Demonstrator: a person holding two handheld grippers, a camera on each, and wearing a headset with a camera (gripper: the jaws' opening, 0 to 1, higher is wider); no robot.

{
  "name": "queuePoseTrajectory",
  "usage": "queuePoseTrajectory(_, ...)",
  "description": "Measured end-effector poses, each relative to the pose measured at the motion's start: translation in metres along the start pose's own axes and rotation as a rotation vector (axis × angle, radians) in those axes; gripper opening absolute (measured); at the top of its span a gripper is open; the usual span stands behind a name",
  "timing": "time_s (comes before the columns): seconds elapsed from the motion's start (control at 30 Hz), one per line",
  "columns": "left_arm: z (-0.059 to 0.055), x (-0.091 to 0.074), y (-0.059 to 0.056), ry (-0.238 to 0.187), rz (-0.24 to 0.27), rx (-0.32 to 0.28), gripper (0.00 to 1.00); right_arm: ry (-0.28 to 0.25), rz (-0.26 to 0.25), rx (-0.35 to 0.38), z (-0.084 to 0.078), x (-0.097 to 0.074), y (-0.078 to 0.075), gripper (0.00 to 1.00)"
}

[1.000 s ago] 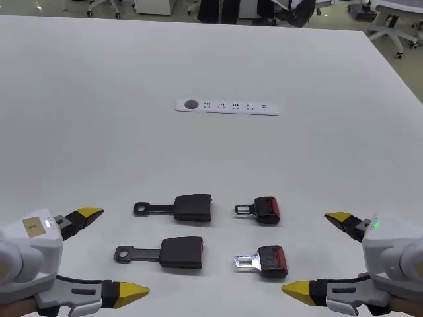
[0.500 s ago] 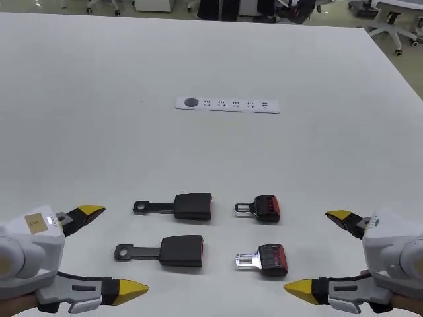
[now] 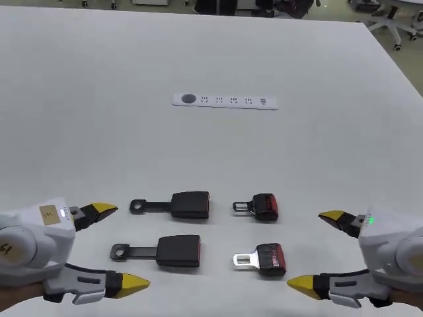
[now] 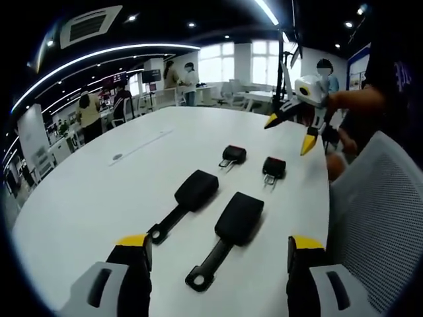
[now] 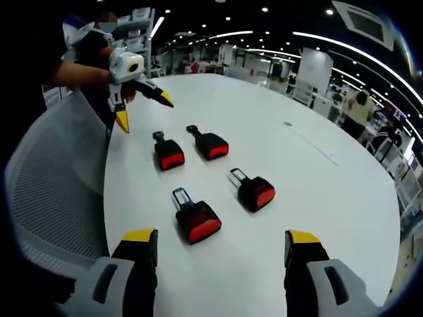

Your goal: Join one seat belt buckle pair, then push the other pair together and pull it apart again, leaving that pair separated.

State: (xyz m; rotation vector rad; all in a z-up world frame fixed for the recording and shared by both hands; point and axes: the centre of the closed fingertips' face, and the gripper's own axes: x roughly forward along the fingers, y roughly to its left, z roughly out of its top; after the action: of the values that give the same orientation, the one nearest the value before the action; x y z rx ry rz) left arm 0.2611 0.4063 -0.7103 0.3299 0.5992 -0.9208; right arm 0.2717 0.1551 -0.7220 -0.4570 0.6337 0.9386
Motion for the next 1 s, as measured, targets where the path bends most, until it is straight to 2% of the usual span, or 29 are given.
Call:
queuePoseTrajectory(0.37,-0.002,0.014,-0.005,0.050,-0.071,0.058,0.73,0.037,0.041,-0.059,-0.009,0.015,0.001,0.69)
queuePoseTrajectory(0.63,-0.010,0.025,-0.010,0.107,-0.141,0.104,0.62,0.067,0.090,-0.124,-0.009,0.024,0.011,0.62)
queuePoseTrajectory(0.83,-0.012,0.034,-0.011,0.135,-0.173,0.134,0.57,0.075,0.120,-0.159,-0.007,0.031,0.016,0.58)
queuePoseTrajectory(1.0,-0.013,0.043,-0.014,0.164,-0.210,0.160,0.52,0.087,0.143,-0.184,-0.011,0.038,0.018,0.54)
